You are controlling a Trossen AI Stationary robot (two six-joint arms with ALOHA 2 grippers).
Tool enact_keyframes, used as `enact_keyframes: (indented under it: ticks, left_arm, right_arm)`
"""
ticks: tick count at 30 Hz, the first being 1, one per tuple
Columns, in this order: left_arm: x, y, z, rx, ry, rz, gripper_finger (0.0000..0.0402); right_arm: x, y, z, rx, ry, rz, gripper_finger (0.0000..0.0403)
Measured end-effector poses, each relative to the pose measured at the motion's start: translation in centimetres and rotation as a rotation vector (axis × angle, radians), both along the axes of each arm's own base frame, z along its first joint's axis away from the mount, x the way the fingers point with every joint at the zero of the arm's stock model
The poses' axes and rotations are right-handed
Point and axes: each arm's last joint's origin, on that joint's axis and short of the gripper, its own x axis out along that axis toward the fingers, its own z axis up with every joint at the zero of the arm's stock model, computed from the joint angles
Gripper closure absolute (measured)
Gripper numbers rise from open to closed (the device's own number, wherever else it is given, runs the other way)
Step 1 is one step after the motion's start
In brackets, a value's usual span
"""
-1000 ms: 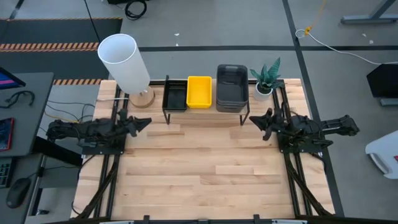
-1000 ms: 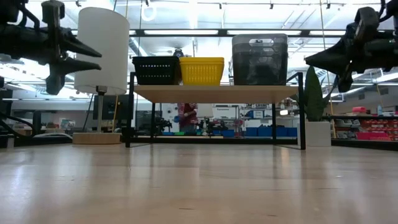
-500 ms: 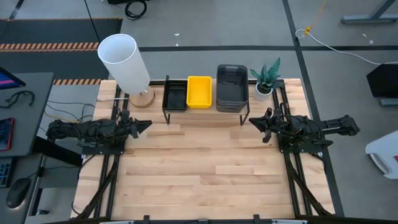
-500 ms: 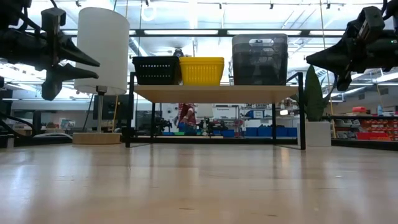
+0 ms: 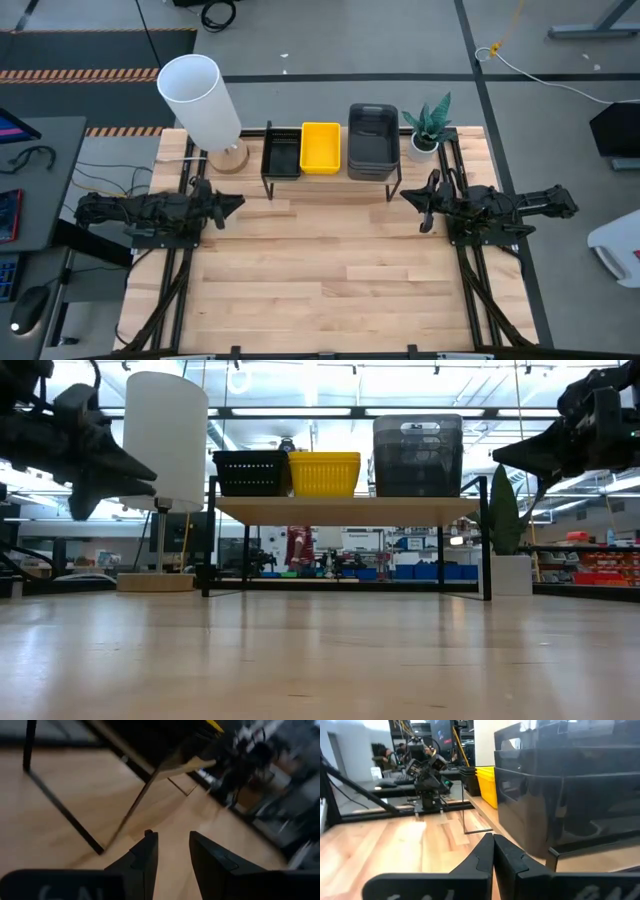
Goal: Stack baskets on shelf by color
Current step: Return to Home Position
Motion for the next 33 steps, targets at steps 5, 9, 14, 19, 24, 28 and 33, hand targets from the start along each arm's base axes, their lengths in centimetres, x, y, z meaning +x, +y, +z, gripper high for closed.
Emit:
enact_keyframes:
  ticks: [5,9,14,19,24,28,33]
  left_arm:
    - [0.02,0.0,0.07,0.306,0.119,-0.072,0.0285]
    - [0.06,-0.01,0.24,0.424,0.149,-0.097,0.0285]
    - [0.07,-0.01,0.25,0.445,0.156,-0.101,0.0285]
    - [0.07,-0.01,0.26,0.445,0.155,-0.101,0.0285]
    - [0.07,-0.01,0.27,0.445,0.154,-0.1,0.0285]
    - [0.07,-0.01,0.28,0.446,0.153,-0.1,0.0285]
    - [0.07,-0.01,0.28,0.445,0.153,-0.1,0.0285]
  right_arm:
    - [0.0,0.0,0.01,-0.002,-0.001,0.0,0.0391]
    - [0.0,0.0,0.03,-0.002,-0.003,0.0,0.039]
    - [0.0,0.0,0.04,-0.002,-0.004,0.0,0.0389]
    - [0.0,0.0,0.04,-0.002,-0.004,0.0,0.039]
    - [0.0,0.0,0.04,-0.001,-0.004,0.0,0.0389]
    - [0.0,0.0,0.04,-0.001,-0.004,0.0,0.0389]
    - [0.0,0.0,0.05,-0.001,-0.004,0.0,0.0389]
